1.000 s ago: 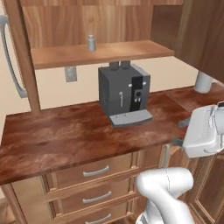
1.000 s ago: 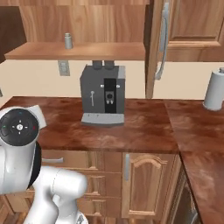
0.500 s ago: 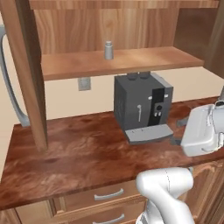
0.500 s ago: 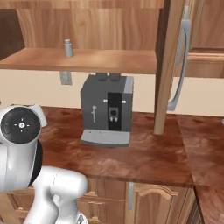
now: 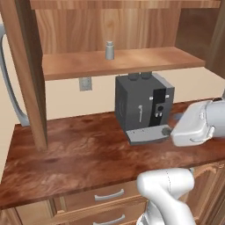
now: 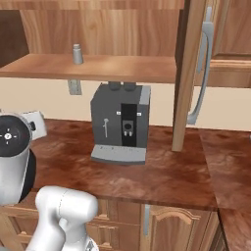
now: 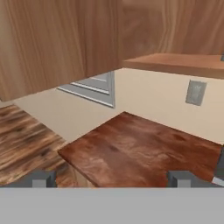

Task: Collect the paprika, mayonnaise, and shaker from the cabinet and place them next to the stove.

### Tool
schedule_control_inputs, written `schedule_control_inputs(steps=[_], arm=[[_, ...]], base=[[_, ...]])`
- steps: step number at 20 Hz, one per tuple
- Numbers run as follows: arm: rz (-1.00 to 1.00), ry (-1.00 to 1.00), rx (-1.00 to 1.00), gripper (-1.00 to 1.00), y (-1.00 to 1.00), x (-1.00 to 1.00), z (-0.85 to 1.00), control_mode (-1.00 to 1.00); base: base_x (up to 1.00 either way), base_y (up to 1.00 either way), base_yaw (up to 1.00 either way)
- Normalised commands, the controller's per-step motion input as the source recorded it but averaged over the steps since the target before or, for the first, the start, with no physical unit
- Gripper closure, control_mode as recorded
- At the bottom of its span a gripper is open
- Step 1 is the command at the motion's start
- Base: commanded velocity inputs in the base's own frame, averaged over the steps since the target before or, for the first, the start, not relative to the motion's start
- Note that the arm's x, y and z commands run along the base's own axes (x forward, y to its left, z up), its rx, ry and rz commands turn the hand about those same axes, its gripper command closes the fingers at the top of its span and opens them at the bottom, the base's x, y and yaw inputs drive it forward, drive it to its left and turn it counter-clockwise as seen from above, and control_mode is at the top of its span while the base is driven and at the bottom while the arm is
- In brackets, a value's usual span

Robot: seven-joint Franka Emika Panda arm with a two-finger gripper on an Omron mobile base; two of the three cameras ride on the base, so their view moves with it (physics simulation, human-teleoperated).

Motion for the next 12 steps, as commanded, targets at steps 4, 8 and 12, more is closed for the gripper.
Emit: schedule_control_inputs(steps=[4, 8, 12], arm=[[-0.36, 0.0, 0.06, -1.0, 0.2, 0.26, 0.44, -1.0], [-0.36, 0.0, 0.04, -1.0, 0.01, 0.36, 0.48, -1.0], [-0.34, 0.0, 0.0, -1.0, 0.0, 0.63, 0.38, -1.0]], base=[[0.0, 0.0, 0.0], [0.0, 0.0, 0.0], [0.0, 0.0, 0.0]])
